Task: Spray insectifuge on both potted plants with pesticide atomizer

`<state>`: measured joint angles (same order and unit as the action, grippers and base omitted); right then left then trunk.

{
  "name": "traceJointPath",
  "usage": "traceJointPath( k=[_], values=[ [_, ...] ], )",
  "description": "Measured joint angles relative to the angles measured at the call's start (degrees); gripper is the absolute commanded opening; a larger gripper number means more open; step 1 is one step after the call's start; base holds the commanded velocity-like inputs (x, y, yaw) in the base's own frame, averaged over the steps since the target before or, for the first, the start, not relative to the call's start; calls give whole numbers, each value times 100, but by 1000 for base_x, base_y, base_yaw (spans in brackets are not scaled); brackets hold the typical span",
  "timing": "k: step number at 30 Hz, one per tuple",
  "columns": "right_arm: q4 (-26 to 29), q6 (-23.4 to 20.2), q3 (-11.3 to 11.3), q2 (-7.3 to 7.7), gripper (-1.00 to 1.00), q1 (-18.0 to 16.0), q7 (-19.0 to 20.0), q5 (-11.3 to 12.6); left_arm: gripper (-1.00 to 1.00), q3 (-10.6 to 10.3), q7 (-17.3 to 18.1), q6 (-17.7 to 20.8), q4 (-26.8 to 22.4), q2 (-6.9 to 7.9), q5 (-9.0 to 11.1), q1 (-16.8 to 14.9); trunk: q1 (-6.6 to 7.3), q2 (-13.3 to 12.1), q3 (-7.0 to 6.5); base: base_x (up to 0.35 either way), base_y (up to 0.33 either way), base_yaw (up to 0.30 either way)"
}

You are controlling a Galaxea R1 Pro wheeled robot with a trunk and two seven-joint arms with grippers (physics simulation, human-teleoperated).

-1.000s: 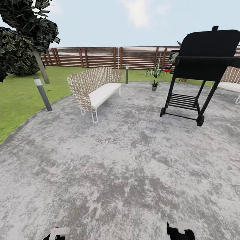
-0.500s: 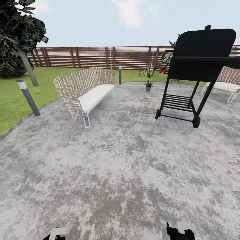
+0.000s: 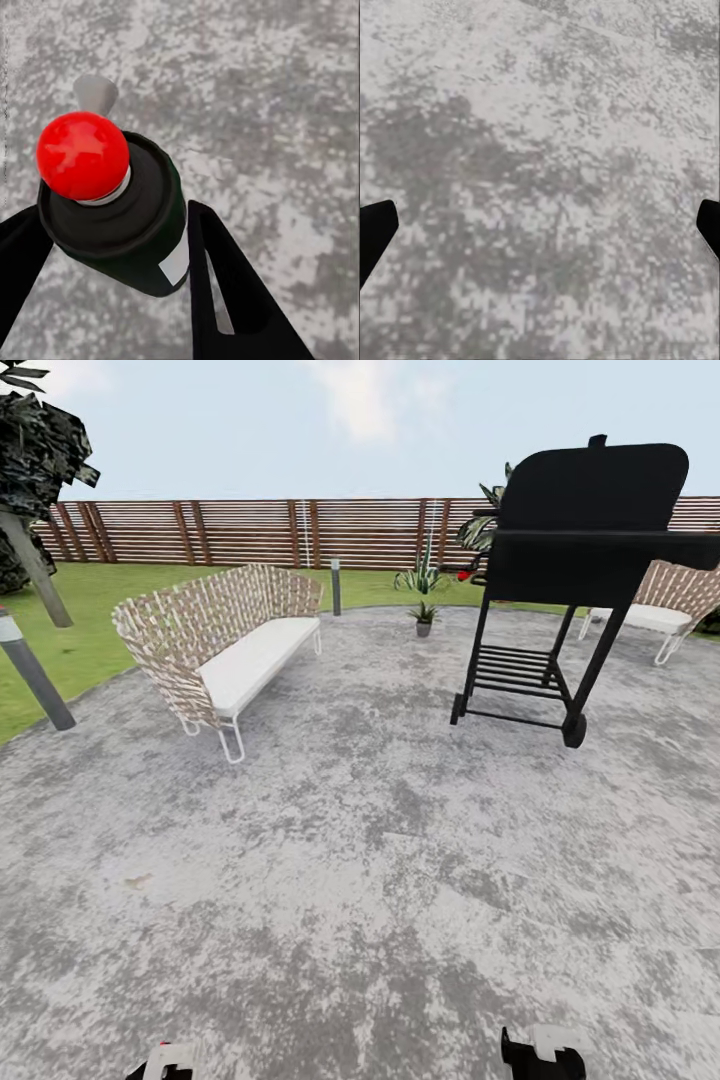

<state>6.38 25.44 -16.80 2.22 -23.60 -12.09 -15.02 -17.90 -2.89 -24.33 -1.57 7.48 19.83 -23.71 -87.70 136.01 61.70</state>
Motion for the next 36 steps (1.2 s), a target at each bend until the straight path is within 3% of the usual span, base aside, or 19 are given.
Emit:
traceJointPath(
  k=[1,4,36],
  values=[
    [2,0,1,4,100,0,1,-2,-100,5,-232,-7,-2,-1,7,1,0,0,0,339,0,-1],
    [3,-1,1,10,100,0,2,4,-100,-16,-479,-9,-8,-9,4,1,0,0,0,339,0,0],
    [-2,-3,1,-16,100,0,-17,6,-100,-23,-511,-19,-4,-22,15,0,0,0,0,339,57,0]
  ],
)
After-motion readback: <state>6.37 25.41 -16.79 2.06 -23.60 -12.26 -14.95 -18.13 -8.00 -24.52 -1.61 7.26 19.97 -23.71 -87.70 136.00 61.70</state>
